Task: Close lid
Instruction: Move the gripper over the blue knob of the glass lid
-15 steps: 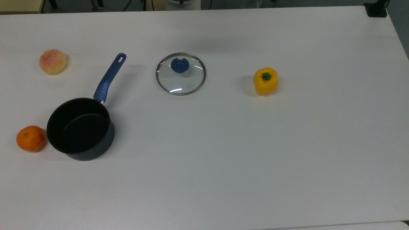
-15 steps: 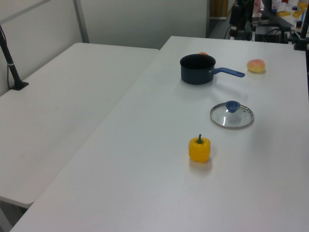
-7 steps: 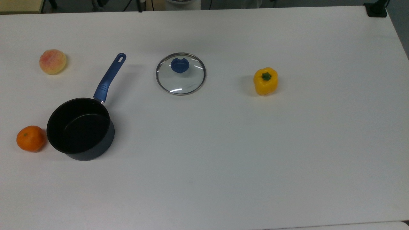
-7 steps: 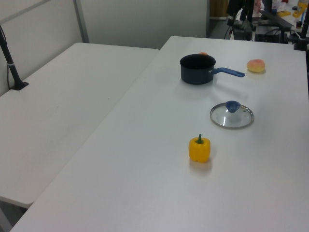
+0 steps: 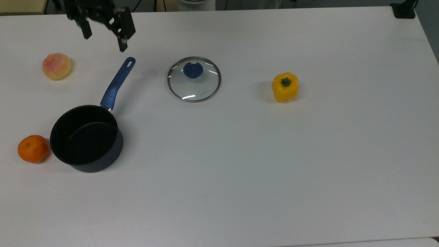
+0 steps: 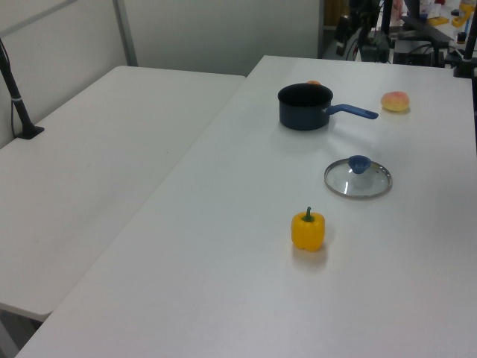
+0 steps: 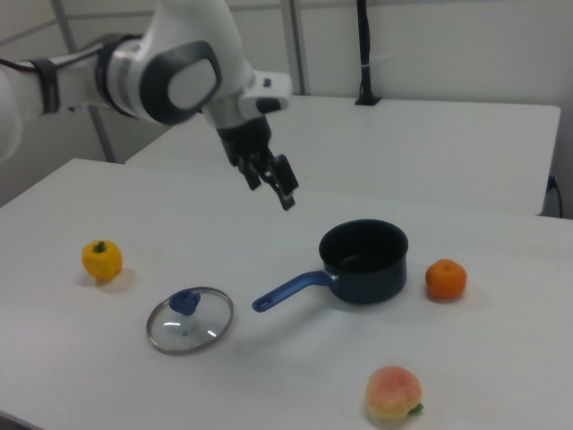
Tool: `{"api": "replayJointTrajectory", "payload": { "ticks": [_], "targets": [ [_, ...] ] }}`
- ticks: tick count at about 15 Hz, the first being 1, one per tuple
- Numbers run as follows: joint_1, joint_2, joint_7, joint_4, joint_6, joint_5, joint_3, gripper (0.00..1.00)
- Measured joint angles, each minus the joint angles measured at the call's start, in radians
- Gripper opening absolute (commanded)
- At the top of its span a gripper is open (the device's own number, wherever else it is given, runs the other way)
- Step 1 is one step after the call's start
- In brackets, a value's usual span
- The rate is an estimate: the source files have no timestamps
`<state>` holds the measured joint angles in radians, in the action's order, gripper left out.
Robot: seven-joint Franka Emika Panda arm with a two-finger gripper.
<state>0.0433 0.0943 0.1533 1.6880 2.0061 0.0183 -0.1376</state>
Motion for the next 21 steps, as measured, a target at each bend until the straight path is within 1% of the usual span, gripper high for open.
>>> {"api": "replayJointTrajectory", "payload": {
  "ticks": [3,6,11,14,17,19,21],
  "targets": [
    [0.011,0.058,0.0,0.008,0.071,0.015,-0.001,1.0],
    [0.022,0.087,0.0,0.019,0.119,0.021,-0.002,1.0],
    [0.026,0.089,0.0,0.022,0.121,0.022,-0.002,1.0],
    [0.02,0.082,0.0,0.037,0.062,0.022,0.003,1.0],
    [-0.001,0.051,-0.002,0.087,-0.006,0.022,0.038,1.0],
    [-0.018,0.028,-0.002,0.139,-0.043,0.022,0.086,1.0],
    [-0.022,0.013,-0.001,0.211,-0.049,0.022,0.15,1.0]
  ]
}}
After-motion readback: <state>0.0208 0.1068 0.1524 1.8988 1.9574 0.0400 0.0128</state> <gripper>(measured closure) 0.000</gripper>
